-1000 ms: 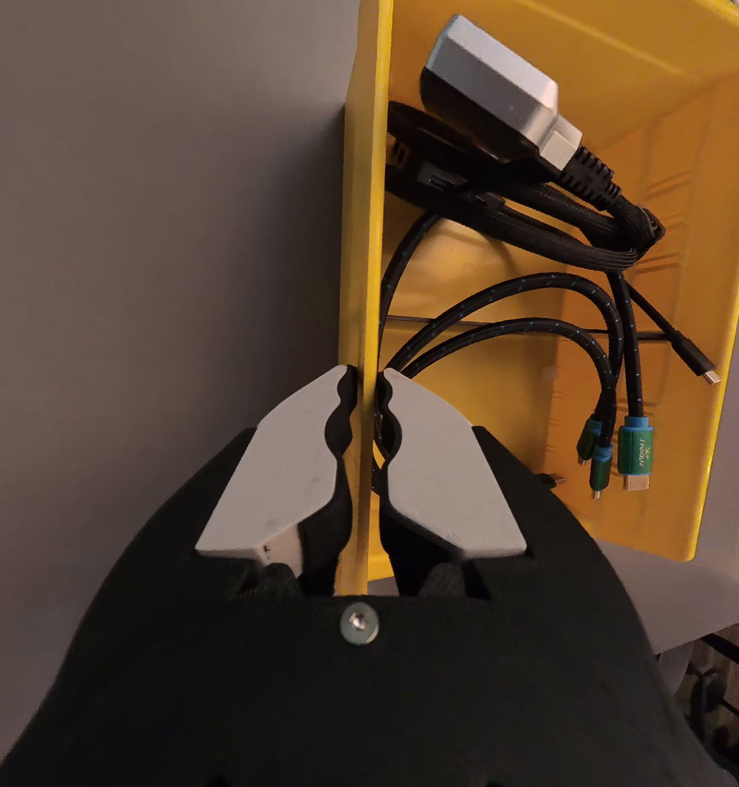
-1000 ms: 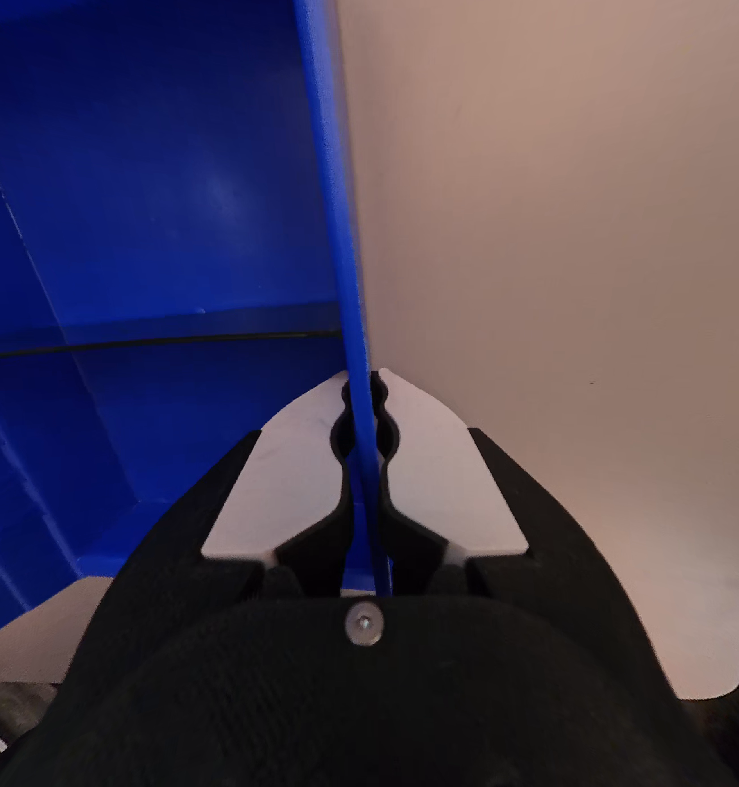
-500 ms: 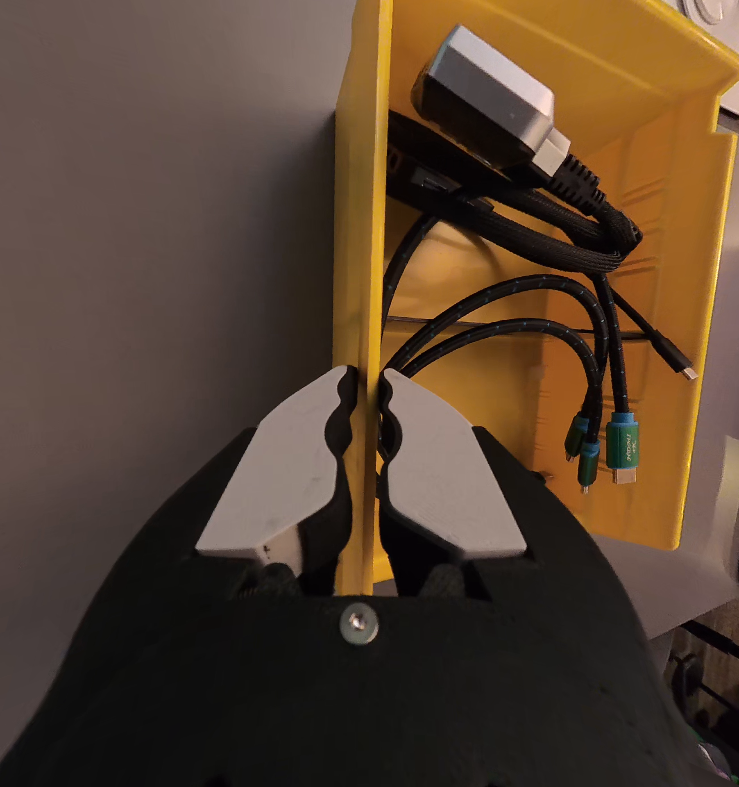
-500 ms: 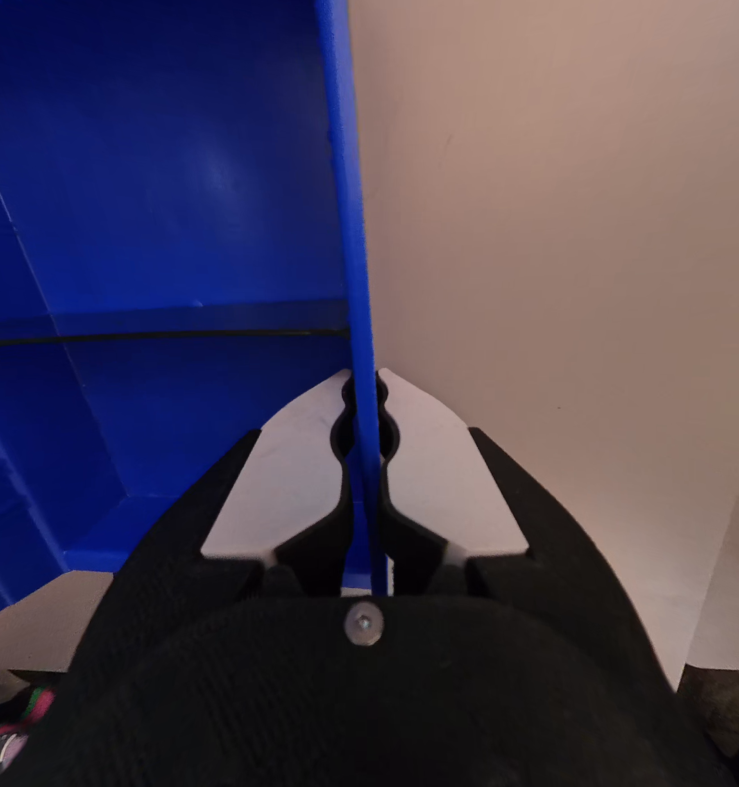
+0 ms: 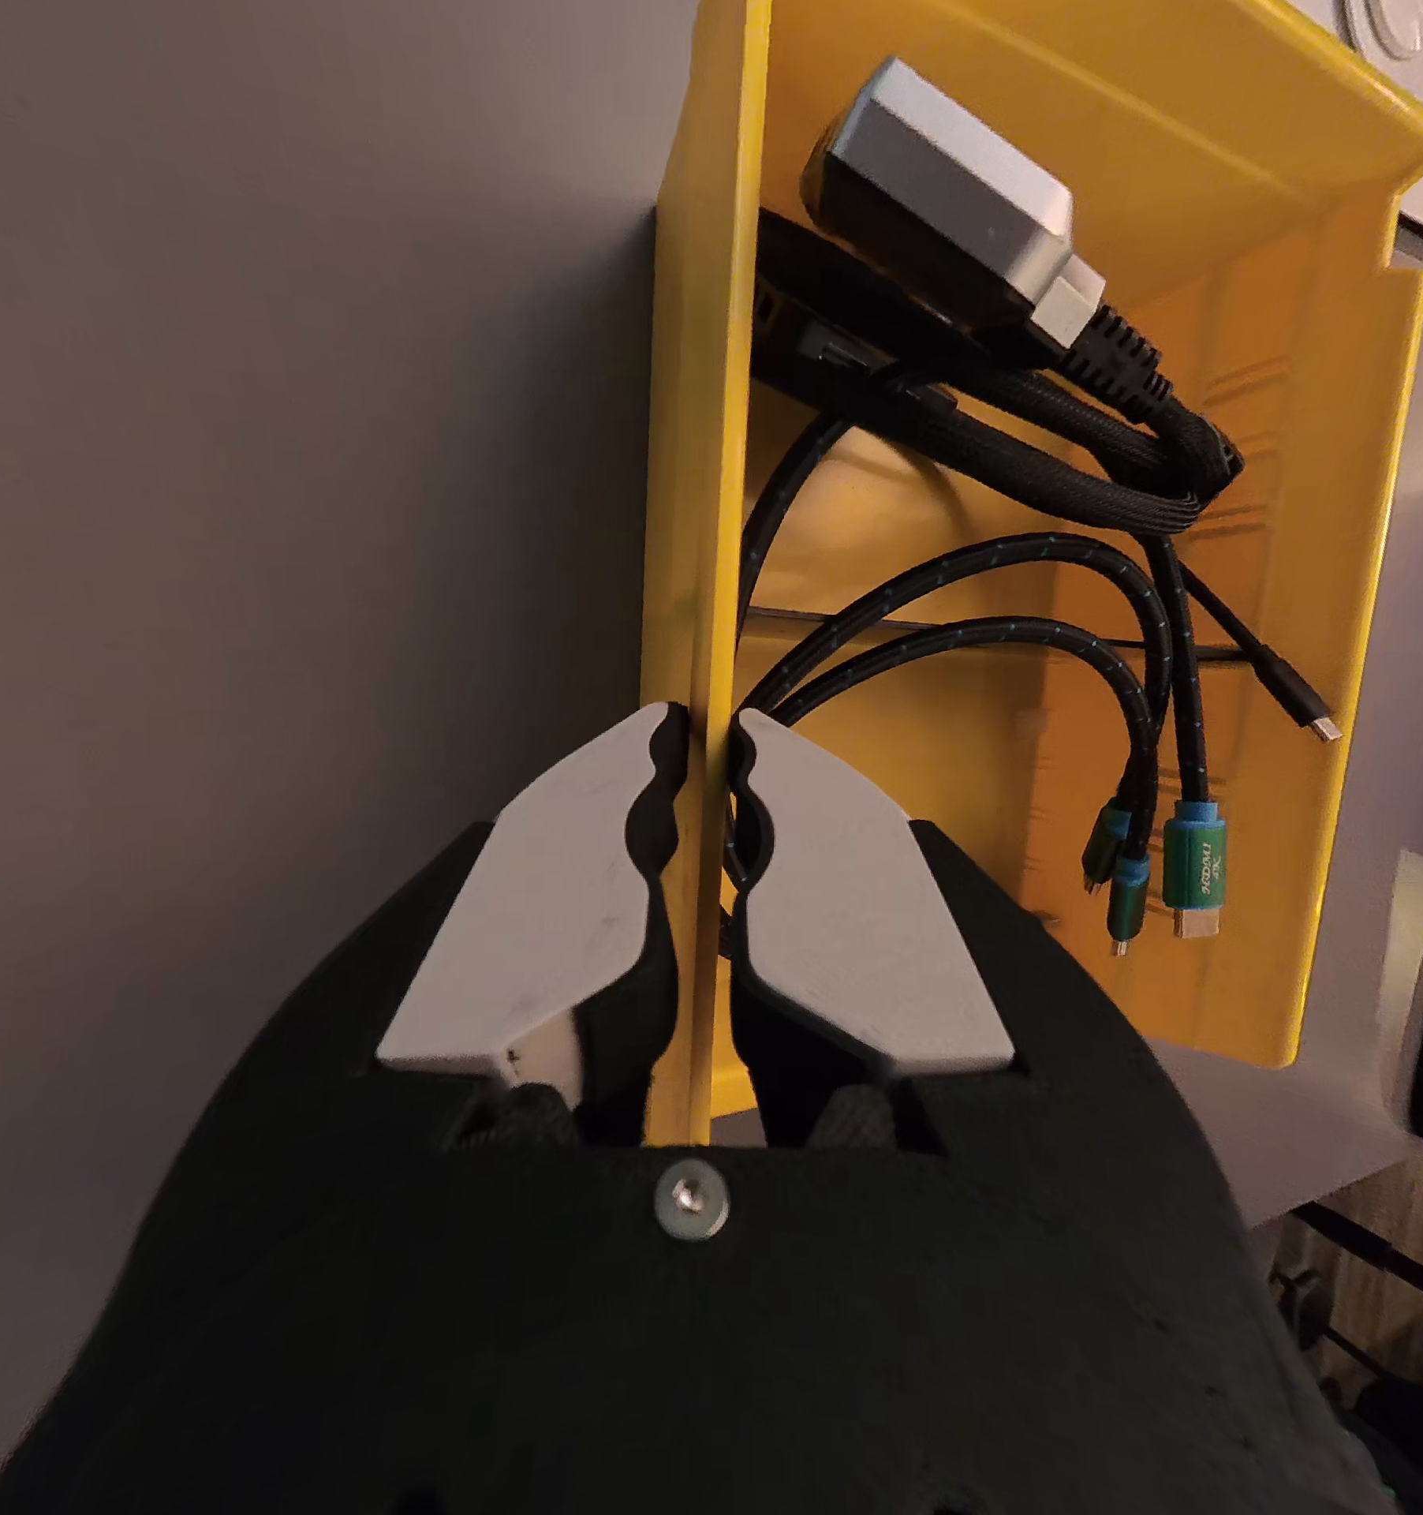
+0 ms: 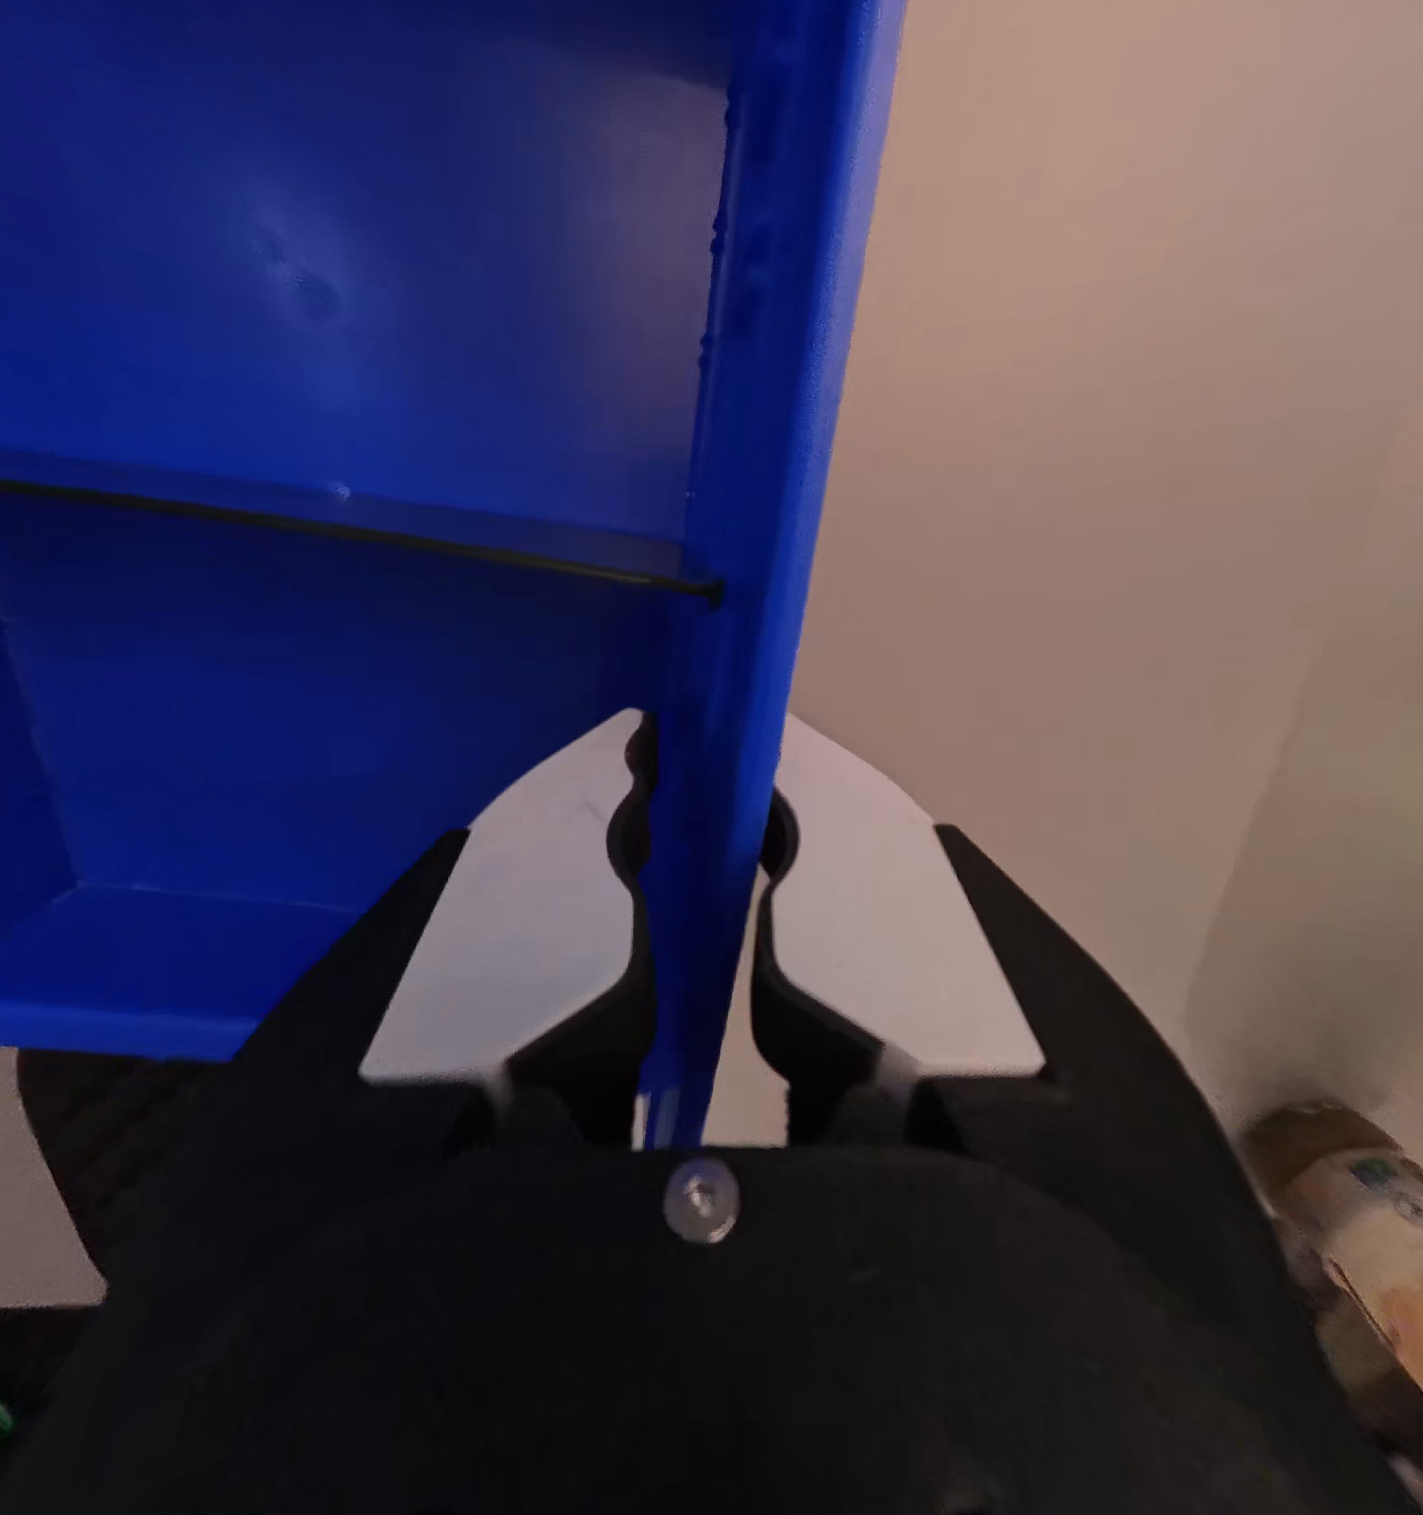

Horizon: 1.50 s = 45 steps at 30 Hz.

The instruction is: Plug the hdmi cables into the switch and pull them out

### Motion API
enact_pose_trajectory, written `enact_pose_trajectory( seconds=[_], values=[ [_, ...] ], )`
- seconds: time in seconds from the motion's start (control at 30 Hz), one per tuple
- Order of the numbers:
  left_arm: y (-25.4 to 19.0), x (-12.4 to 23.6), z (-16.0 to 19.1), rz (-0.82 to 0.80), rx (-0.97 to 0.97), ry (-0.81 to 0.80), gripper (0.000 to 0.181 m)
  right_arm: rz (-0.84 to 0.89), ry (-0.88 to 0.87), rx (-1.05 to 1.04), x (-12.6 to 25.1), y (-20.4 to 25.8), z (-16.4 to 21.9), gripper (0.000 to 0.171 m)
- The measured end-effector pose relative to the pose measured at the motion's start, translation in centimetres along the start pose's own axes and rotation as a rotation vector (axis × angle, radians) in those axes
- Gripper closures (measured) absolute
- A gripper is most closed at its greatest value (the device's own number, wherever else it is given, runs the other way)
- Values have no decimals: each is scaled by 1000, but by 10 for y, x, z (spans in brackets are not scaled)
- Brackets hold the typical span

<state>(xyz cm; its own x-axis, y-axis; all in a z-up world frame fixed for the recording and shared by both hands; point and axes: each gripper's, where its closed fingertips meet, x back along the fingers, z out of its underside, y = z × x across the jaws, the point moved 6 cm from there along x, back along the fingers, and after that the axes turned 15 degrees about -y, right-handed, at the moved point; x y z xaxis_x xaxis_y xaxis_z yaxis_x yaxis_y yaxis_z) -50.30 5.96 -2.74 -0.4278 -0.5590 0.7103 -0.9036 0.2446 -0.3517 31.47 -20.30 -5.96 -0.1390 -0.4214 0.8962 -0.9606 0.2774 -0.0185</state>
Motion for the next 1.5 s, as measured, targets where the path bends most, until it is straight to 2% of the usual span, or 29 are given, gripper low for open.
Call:
enact_pose_trajectory(
  seconds=[0.17,0.33,0.5,0.6,0.7,0.87,0.97,1.1,1.23,1.33,1.4,1.43,1.5],
  values=[
    [-1,0,0,-17,0,8,173,112,-25,136,57,7,-40,135],
    [-3,0,-1,-57,-19,24,173,152,-116,221,160,44,-123,135],
    [-5,-1,-2,-91,-20,35,173,137,-267,202,265,91,-196,137],
    [-6,-1,-2,-103,-27,34,173,85,-348,225,304,123,-217,139],
    [-4,0,-2,-84,6,28,173,110,-353,267,323,140,-223,139],
    [0,16,-13,-94,41,-83,162,-16,-492,294,321,171,-230,139],
    [-8,36,-25,-62,-15,-210,158,-252,-704,347,304,207,-224,139],
    [-30,62,-51,-69,-230,-458,152,-610,-1050,348,268,256,-180,139],
    [-52,61,-76,-169,-509,-734,134,-887,-1355,240,229,284,-133,119],
    [-61,45,-77,-330,-763,-692,124,-1020,-1372,164,211,295,-122,119],
    [-64,29,-77,-374,-831,-642,123,-1099,-1332,164,203,299,-119,119],
    [-64,19,-77,-341,-774,-602,123,-1090,-1320,173,198,299,-117,119],
    [-64,2,-75,-176,-506,-495,118,-997,-1333,225,186,296,-114,119]
  ],
)
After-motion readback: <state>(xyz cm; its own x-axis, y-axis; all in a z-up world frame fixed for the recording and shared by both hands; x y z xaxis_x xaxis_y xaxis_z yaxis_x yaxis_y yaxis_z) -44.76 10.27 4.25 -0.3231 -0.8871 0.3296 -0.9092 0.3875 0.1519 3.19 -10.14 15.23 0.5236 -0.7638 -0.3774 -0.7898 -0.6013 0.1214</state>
